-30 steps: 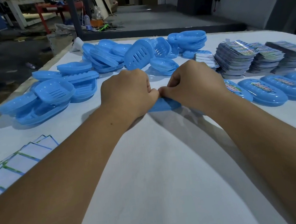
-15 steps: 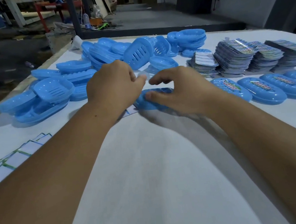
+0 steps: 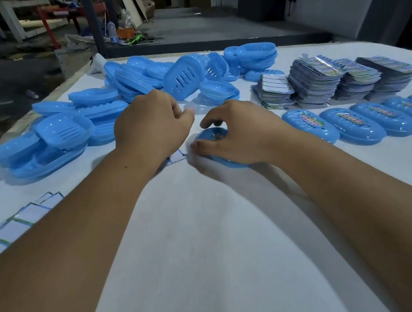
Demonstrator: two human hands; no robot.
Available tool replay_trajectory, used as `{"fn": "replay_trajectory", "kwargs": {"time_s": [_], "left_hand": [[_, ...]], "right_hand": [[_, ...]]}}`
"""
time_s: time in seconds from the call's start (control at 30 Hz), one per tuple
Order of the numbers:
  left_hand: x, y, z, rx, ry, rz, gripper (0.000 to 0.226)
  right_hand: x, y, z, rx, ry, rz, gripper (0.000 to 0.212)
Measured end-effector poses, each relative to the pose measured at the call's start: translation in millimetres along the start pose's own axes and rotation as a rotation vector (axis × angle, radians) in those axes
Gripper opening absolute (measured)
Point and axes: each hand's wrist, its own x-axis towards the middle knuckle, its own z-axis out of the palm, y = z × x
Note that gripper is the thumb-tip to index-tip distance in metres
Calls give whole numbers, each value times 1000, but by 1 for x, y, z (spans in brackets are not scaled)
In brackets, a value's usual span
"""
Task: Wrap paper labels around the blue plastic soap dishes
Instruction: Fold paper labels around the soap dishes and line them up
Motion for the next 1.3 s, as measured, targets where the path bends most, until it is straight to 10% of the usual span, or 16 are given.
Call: {"fn": "replay_trajectory", "kwargs": {"time_s": [1.3], "left_hand": [[-2,-2,5,5,-68,103,15]], "right_hand": [[4,17,-8,51,23,84,24]]}}
